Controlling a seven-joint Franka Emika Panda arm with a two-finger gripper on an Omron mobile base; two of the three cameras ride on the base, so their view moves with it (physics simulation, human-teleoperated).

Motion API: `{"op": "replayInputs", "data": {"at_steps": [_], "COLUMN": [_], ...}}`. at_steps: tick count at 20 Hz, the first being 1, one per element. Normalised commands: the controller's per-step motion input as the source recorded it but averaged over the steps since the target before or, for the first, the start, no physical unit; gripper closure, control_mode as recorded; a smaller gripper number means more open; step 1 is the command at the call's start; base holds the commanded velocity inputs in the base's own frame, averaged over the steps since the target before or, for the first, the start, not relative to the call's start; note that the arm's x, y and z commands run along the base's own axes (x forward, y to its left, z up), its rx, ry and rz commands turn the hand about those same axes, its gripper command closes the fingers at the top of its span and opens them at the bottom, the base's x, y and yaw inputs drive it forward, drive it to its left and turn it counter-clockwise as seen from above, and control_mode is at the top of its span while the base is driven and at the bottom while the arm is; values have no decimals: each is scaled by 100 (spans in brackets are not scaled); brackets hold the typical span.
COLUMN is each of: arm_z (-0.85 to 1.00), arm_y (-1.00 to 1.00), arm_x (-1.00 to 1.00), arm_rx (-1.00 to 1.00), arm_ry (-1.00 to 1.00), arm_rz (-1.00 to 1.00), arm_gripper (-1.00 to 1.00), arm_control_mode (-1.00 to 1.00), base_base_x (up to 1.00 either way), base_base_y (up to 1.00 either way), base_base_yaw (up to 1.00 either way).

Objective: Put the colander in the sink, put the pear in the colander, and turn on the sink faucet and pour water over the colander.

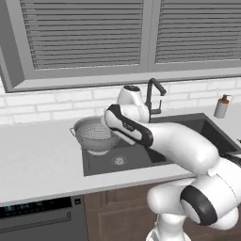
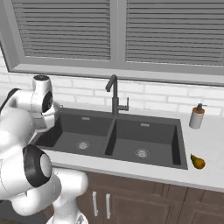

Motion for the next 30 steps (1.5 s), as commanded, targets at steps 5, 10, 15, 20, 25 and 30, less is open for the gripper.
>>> {"op": "replayInputs", "data": {"at_steps": [5,10,15,20,25,30], "arm_z": [-1,-8,-16,-17,-12,-29], "arm_y": [-69,-64,-25,4,17,25], "arm_x": [-11,23,71,98,89,64], "arm_rx": [0,-2,-5,-3,0,-13], "arm_ry": [0,2,1,30,50,12], "arm_rz": [-13,-21,-14,-2,-8,-21], "arm_gripper": [100,100,100,100,100,100], "arm_control_mode": [-100,-100,-100,-100,-100,-100], "base_base_x": [0,0,0,0,0,0], "base_base_y": [0,0,0,0,0,0], "base_base_yaw": [0,0,0,0,0,0]}}
